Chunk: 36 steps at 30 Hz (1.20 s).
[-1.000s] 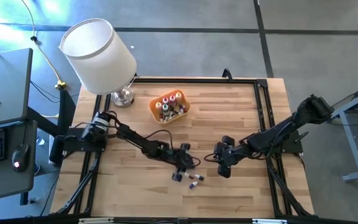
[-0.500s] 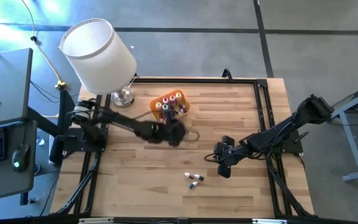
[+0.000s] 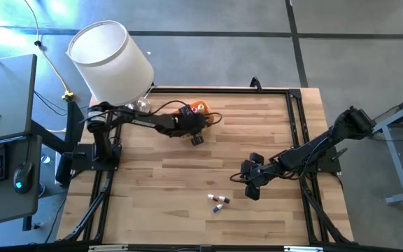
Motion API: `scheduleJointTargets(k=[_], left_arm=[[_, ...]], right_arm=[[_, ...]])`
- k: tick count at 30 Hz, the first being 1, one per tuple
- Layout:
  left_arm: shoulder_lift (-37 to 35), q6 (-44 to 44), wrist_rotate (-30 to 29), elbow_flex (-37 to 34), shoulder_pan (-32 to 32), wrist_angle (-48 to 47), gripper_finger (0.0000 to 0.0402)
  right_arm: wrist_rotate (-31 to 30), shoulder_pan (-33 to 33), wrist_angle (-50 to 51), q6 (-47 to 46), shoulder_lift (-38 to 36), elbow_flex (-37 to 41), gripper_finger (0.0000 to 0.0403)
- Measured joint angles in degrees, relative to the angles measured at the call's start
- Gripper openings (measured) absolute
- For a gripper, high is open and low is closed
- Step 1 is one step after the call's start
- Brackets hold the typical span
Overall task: Pick & Place food coloring
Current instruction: Put the small purple food coloring bottle into the bin, then put the small orange food coloring bottle into the bin
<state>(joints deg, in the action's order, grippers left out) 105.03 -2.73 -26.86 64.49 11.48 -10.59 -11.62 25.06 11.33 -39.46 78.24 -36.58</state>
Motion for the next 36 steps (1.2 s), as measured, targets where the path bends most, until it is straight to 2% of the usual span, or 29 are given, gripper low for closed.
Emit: scheduleJointTargets(k=[9, 16, 18, 23, 28, 33, 36], left_arm=[[0.92, 0.01, 0.44, 0.02, -2.03, 0.21, 0.0154], [-1.40, 1.41, 0.59, 0.04, -9.63, 0.09, 0.0157], [-1.82, 1.75, 3.32, 0.05, -12.78, 0.17, 0.0157], [-1.86, 1.60, 15.57, 0.05, -20.62, 1.98, 0.0157], [-1.83, 1.54, 11.97, 0.07, -26.42, 2.96, 0.0156], [-1.36, 1.41, 22.62, 0.08, -29.11, 8.29, 0.0156], [1.75, 1.65, 24.70, 0.07, -29.85, 12.95, 0.0156]], right_arm=[[0.00, -0.02, 0.00, 0.98, 0.00, 0.00, 0.0083], [0.00, -0.02, 0.00, 0.98, 0.00, -0.02, 0.0083], [0.00, -0.02, 0.02, 0.97, 0.00, -0.02, 0.0083], [0.00, 0.00, 0.00, 1.14, 0.00, -0.07, 0.0083], [0.00, -0.01, 0.00, 1.03, 0.01, -0.07, 0.0083], [-0.31, -0.01, -0.02, 0.98, 0.01, -0.07, 0.0083], [-0.96, -0.02, -0.11, 0.96, 0.02, -0.07, 0.0083]])
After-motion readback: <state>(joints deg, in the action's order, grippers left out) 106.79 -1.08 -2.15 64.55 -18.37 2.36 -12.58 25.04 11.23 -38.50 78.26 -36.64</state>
